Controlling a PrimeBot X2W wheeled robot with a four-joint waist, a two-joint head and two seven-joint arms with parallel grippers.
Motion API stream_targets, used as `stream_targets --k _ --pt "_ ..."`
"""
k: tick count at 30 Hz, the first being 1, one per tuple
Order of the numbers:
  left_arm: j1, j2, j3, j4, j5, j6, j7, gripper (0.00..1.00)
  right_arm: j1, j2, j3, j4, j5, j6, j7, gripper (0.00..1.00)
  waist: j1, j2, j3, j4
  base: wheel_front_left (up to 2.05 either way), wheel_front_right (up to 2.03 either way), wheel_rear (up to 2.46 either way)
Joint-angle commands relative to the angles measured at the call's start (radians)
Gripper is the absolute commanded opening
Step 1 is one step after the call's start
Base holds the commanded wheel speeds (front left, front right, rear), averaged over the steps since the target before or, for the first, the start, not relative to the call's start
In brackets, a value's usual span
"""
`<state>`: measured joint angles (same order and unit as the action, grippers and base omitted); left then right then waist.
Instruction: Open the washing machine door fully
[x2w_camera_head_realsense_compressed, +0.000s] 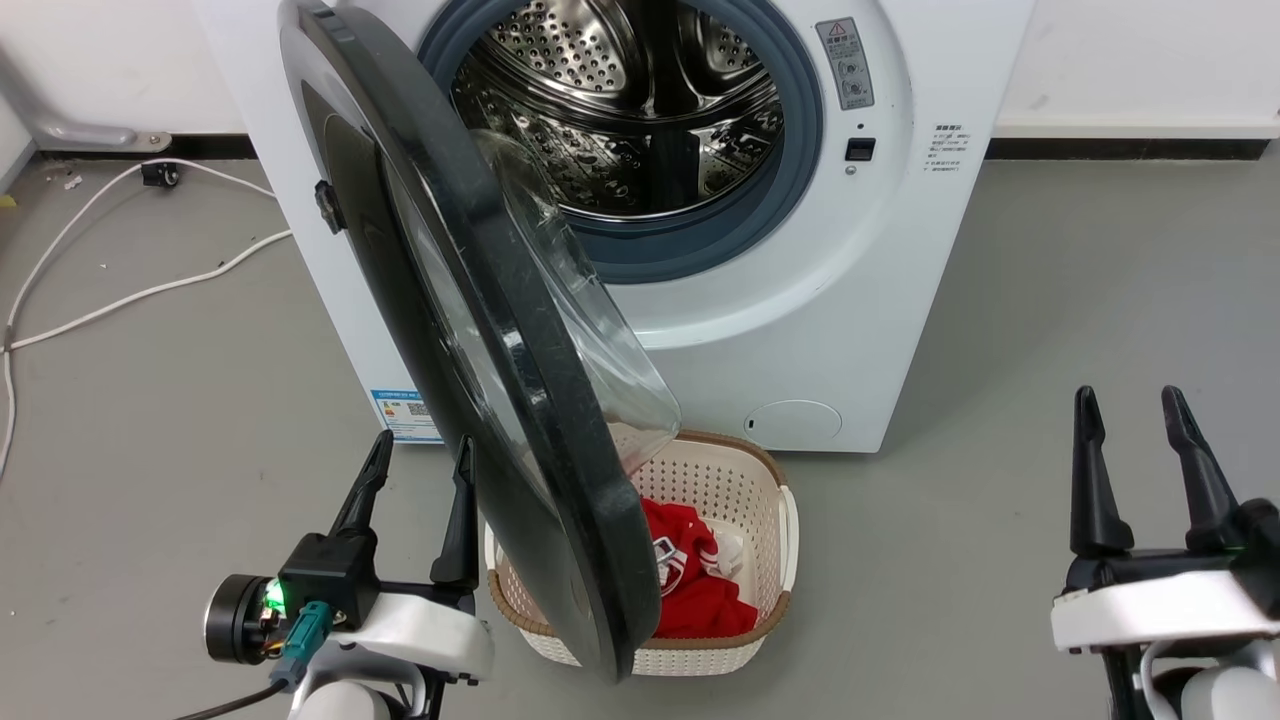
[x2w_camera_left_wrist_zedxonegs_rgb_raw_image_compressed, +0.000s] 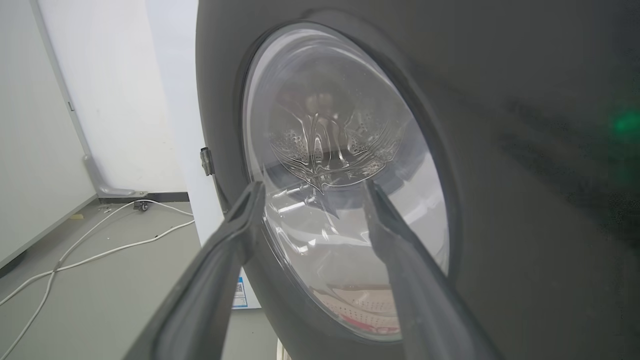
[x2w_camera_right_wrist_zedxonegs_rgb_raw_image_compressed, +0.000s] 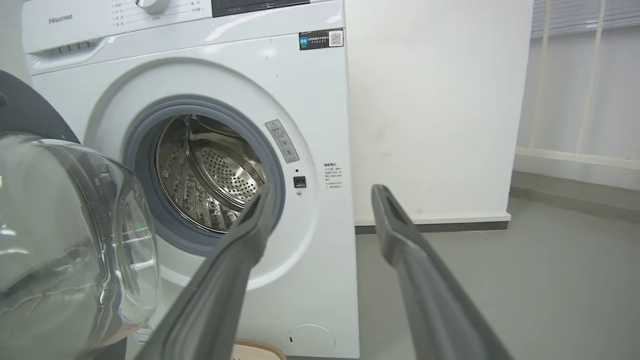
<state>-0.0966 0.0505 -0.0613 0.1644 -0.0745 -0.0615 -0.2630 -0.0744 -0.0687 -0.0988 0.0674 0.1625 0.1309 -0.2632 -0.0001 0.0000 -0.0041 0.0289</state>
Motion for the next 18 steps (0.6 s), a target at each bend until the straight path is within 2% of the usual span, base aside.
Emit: stream_targets --k 1,6,18 --pt "0.008 0.000 0.001 0.000 0.000 -0.001 -0.003 1.00 0.027 0.010 0.002 -0.040 -0.058 0.000 -0.002 1.00 0.0001 0.0000 0.000 0.001 0.00 0.00 0.00" --pt "0.001 -0.001 0.003 0.000 0.005 -0.003 -0.003 1.00 0.083 0.018 0.025 -0.125 -0.225 0.000 0.003 1.00 0.0001 0.0000 0.002 0.007 0.00 0.00 0.00" --pt "-0.001 -0.001 0.007 -0.003 0.006 -0.001 -0.003 1.00 0.131 0.020 0.047 -0.087 -0.157 0.000 0.034 1.00 0.0001 0.0000 0.005 0.011 0.00 0.00 0.00"
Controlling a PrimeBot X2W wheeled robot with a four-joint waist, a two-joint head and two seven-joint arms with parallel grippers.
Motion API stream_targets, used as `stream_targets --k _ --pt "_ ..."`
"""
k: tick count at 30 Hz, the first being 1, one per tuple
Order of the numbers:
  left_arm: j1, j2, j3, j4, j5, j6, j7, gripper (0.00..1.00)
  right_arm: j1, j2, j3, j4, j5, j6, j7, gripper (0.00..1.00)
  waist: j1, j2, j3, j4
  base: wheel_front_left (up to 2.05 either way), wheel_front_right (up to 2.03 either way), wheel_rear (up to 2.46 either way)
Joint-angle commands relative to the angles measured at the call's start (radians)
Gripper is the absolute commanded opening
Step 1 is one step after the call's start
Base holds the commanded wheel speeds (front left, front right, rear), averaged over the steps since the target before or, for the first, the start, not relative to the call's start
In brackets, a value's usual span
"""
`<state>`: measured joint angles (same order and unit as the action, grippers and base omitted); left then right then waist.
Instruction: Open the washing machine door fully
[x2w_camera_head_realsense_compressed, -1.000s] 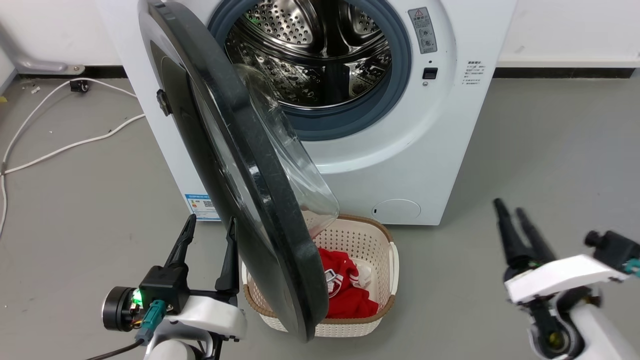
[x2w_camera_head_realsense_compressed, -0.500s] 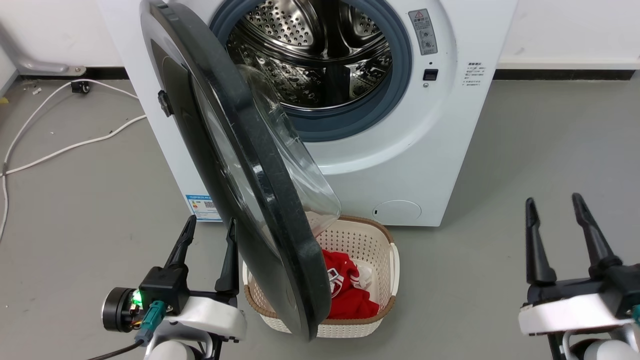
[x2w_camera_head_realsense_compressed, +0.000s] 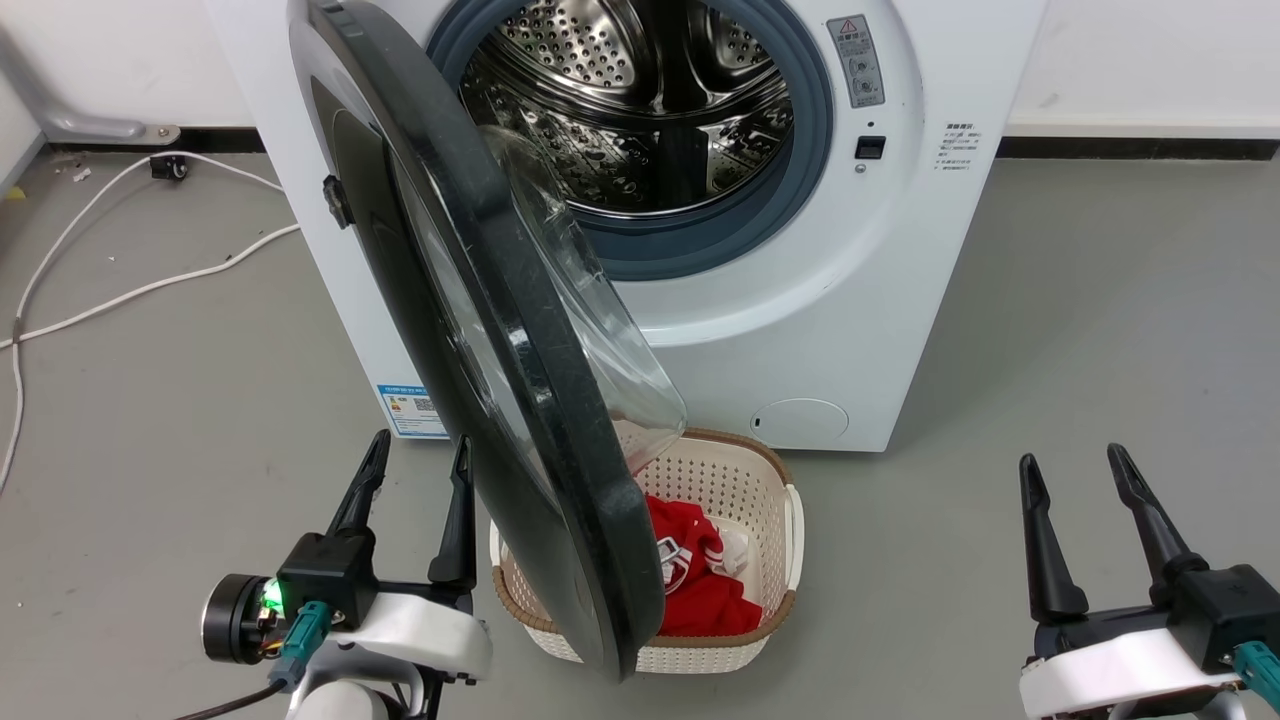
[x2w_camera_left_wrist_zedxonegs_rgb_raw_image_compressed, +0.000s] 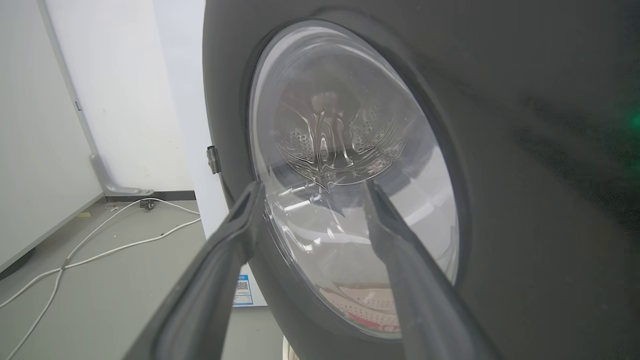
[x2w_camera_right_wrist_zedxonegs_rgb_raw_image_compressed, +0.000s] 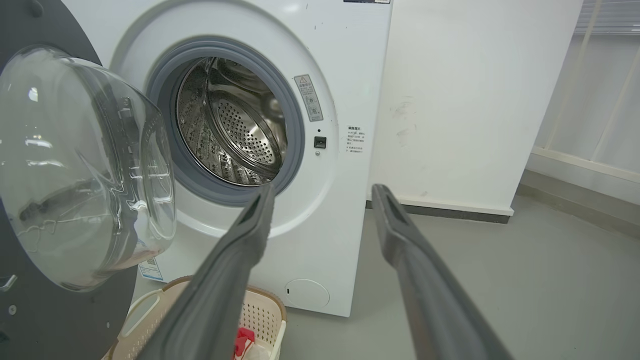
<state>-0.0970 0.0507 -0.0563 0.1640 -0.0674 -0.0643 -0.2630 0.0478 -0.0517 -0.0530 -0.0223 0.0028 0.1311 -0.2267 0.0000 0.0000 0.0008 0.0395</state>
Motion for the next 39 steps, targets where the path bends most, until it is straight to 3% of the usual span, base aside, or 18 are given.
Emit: stream_targets --k 1,11,12,13,26,39 --pt "-0.001 -0.001 0.002 -0.002 -0.001 0.002 -0.003 1.00 0.009 0.003 0.001 0.003 0.003 -0.001 -0.003 1.00 0.0000 0.0000 0.000 0.000 0.00 0.00 0.00" --pt "-0.007 -0.001 0.009 -0.014 0.000 -0.001 -0.003 1.00 -0.008 0.003 0.005 0.019 0.027 -0.001 -0.009 1.00 0.0000 0.0000 0.003 0.001 0.00 0.00 0.00" --pt "-0.007 -0.001 0.010 -0.015 -0.001 -0.001 -0.003 0.41 -0.010 0.003 0.005 0.021 0.029 -0.001 -0.010 1.00 0.0000 0.0000 0.004 0.001 0.00 0.00 0.00" --pt "-0.006 -0.001 0.010 -0.018 -0.003 -0.003 -0.003 0.00 -0.011 0.003 0.005 0.023 0.034 -0.001 -0.009 1.00 0.0000 0.0000 0.004 0.001 0.00 0.00 0.00" --pt "-0.031 -0.001 0.038 -0.139 0.000 -0.012 -0.003 0.00 -0.029 0.003 -0.003 0.055 0.042 -0.001 -0.013 1.00 0.0000 0.0000 0.012 -0.004 0.00 0.00 0.00" --pt "-0.109 -0.001 0.027 -0.586 0.038 0.000 -0.002 0.00 -0.042 0.003 -0.006 0.065 0.051 -0.001 -0.017 1.00 0.0000 0.0000 0.025 -0.007 0.00 0.00 0.00"
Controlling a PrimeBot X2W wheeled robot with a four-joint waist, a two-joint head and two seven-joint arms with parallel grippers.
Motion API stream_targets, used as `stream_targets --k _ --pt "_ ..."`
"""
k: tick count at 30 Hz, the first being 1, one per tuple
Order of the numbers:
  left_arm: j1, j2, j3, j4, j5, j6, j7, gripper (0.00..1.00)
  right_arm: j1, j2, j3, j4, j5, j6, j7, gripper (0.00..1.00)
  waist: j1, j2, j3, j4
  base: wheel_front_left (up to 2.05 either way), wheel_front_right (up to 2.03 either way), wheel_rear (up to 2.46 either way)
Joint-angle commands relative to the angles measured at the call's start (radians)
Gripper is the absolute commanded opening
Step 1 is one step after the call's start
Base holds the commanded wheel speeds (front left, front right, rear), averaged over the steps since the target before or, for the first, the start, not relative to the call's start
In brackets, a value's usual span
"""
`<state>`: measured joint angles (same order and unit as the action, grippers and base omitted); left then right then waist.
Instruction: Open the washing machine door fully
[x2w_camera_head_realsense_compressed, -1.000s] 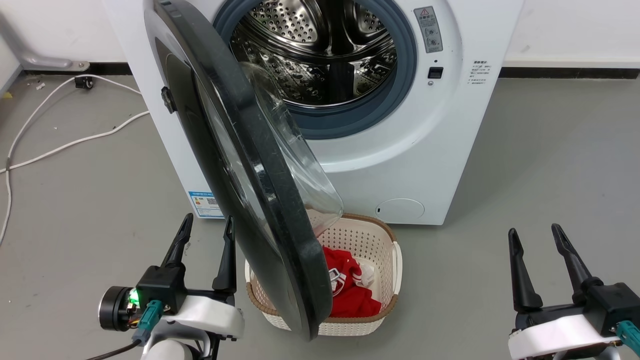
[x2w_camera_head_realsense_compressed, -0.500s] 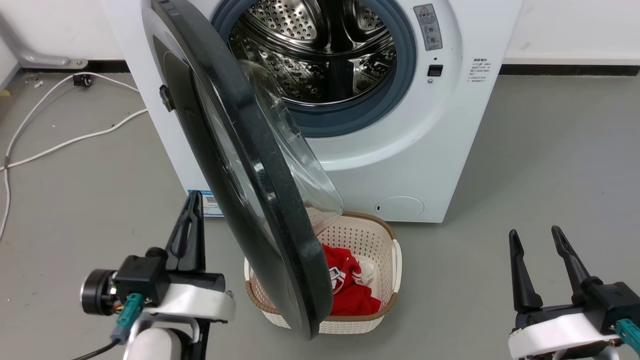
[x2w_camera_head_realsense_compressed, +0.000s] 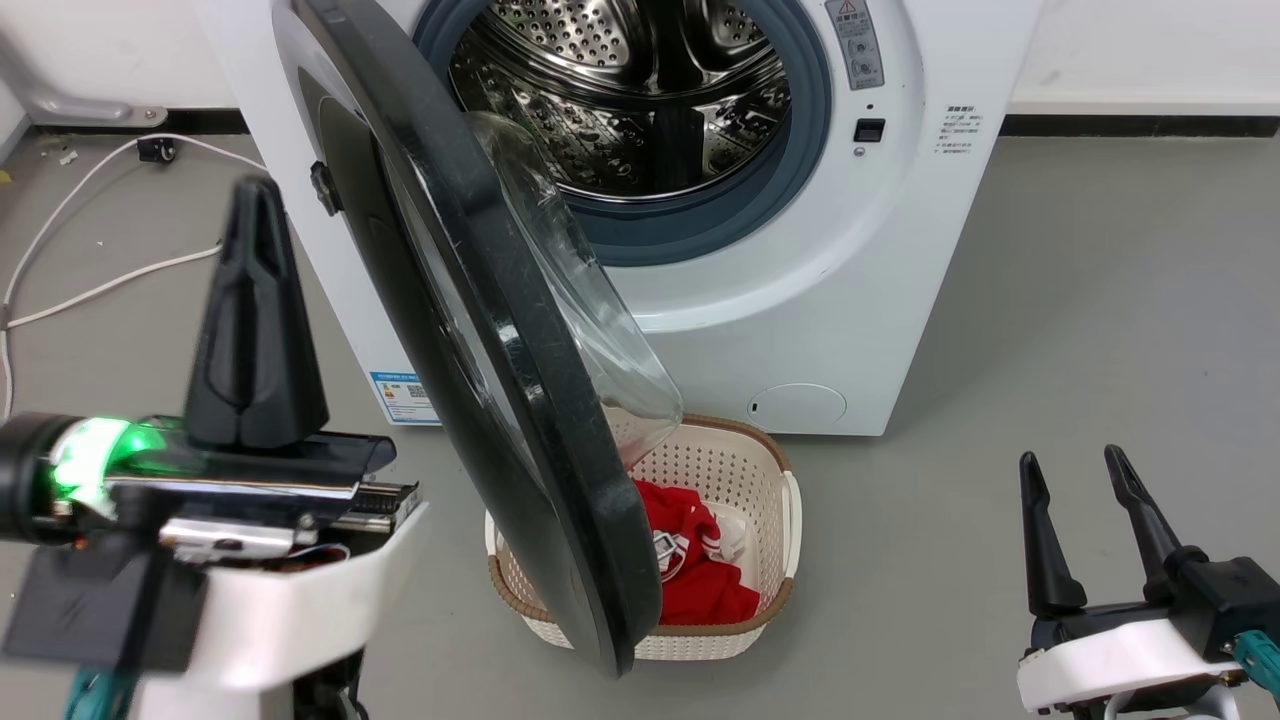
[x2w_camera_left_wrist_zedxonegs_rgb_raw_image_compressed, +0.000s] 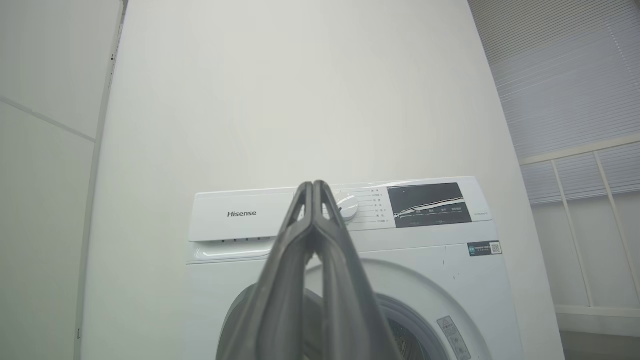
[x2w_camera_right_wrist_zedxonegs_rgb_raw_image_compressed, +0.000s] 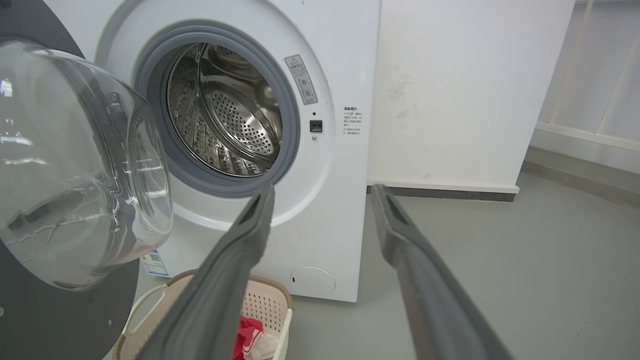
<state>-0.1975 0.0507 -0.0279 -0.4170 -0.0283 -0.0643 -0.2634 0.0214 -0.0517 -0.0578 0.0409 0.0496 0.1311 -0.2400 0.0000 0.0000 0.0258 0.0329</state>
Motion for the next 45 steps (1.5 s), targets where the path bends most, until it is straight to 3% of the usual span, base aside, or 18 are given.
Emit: stream_targets --k 1,9,19,29,45 --pt "-0.016 -0.001 -0.009 -0.043 -0.002 -0.001 -0.002 0.00 -0.017 0.003 -0.001 0.003 0.004 -0.001 -0.004 1.00 0.0000 0.0000 0.000 -0.002 0.00 0.00 0.00" --pt "0.001 0.005 -0.145 -0.191 0.006 -0.038 -0.001 0.00 -0.024 0.003 0.008 0.011 0.013 -0.001 -0.005 1.00 0.0000 0.0000 0.007 -0.010 0.00 0.00 0.00" --pt "0.164 0.065 -0.405 -0.001 -0.055 -0.063 -0.001 0.00 -0.024 0.003 0.014 0.016 0.015 -0.001 -0.005 1.00 0.0000 0.0000 0.009 -0.011 0.00 0.00 0.00" --pt "0.276 0.127 -0.474 0.221 -0.103 -0.065 -0.002 0.00 -0.010 0.003 0.016 0.027 0.027 -0.001 -0.001 1.00 0.0000 0.0000 0.006 -0.010 0.00 0.00 0.00" --pt "0.109 0.061 -0.484 0.448 -0.149 -0.064 -0.002 0.00 -0.026 0.003 0.038 0.047 0.058 -0.001 0.009 1.00 0.0000 0.0000 0.014 -0.014 0.00 0.00 0.00"
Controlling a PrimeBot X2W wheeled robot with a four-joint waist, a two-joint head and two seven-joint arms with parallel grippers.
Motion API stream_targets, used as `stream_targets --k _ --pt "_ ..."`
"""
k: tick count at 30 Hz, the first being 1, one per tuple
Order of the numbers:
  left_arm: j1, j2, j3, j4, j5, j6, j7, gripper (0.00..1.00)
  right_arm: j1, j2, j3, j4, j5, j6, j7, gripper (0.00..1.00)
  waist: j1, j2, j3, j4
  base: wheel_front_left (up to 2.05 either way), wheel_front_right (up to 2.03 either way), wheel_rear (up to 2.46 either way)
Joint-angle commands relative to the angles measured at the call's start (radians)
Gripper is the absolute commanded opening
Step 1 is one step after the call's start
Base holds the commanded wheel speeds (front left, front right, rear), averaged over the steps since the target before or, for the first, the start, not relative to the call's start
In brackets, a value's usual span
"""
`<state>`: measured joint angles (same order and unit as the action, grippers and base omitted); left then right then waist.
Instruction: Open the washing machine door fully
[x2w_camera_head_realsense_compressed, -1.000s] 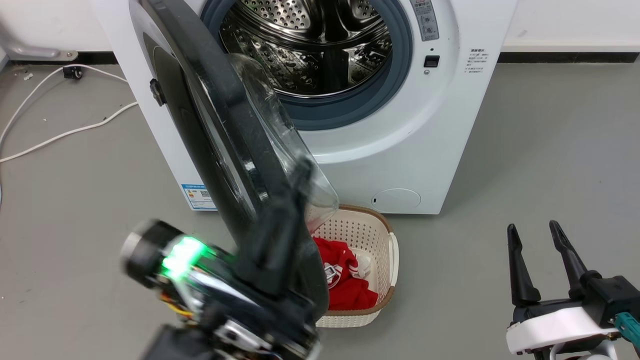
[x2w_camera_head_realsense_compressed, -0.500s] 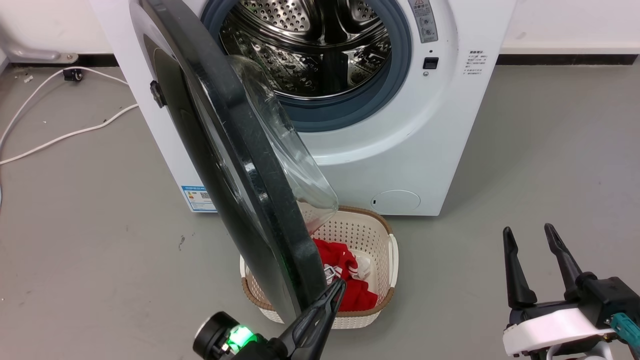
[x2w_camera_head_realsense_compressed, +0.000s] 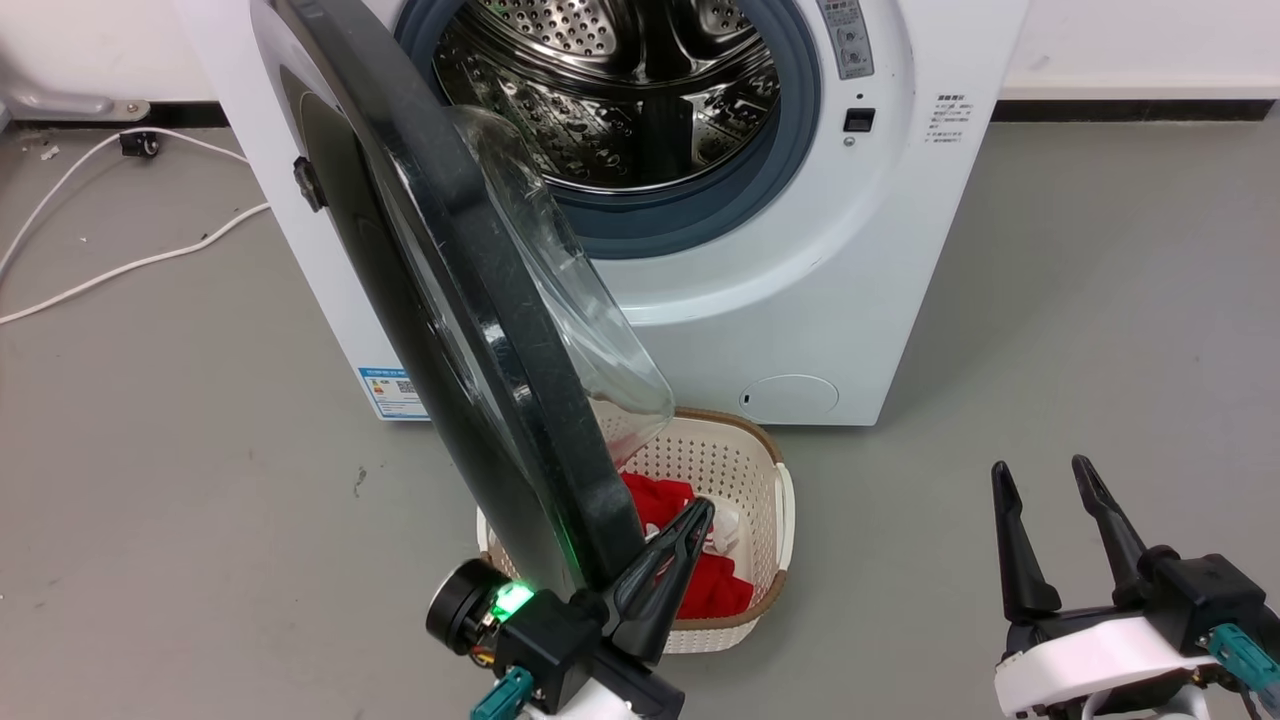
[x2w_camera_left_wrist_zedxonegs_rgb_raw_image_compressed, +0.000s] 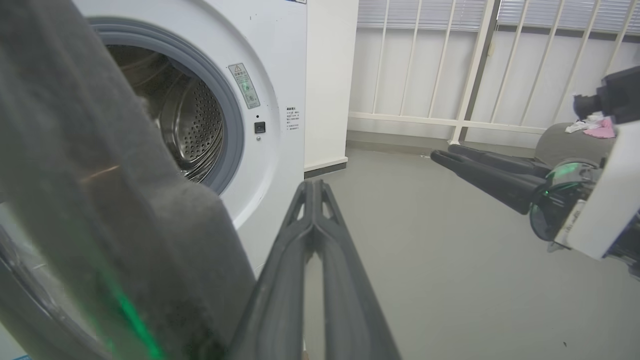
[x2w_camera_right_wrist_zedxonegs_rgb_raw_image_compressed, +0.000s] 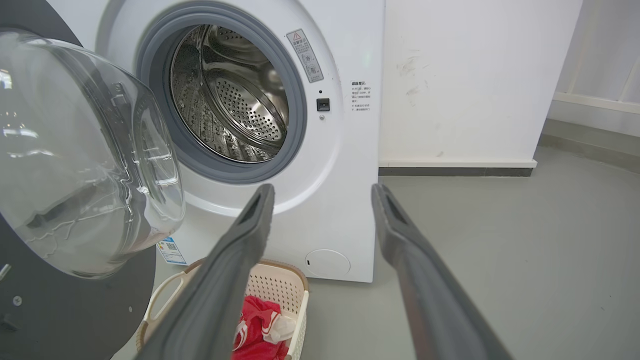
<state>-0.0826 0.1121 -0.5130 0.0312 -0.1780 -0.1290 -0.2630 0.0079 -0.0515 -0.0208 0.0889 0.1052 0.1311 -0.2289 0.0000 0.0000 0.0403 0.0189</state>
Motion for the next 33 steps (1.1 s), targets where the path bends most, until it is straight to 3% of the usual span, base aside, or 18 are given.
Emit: stream_targets --k 1,14,33 --pt "-0.013 -0.005 0.004 0.006 -0.001 0.003 -0.002 0.00 -0.014 0.003 0.002 0.001 0.003 -0.001 -0.001 1.00 0.0000 0.0000 0.000 0.000 0.00 0.00 0.00" --pt "-0.052 -0.028 0.051 0.076 0.010 0.046 -0.001 0.00 -0.014 0.003 0.012 0.010 0.019 -0.001 0.018 1.00 0.0000 0.0000 0.004 0.006 0.00 0.00 0.00" --pt "0.103 -0.005 0.146 -0.020 0.074 0.159 0.001 0.00 0.004 0.002 0.009 0.017 0.034 -0.001 0.031 1.00 0.0000 0.0000 -0.002 0.048 0.00 0.00 0.00"
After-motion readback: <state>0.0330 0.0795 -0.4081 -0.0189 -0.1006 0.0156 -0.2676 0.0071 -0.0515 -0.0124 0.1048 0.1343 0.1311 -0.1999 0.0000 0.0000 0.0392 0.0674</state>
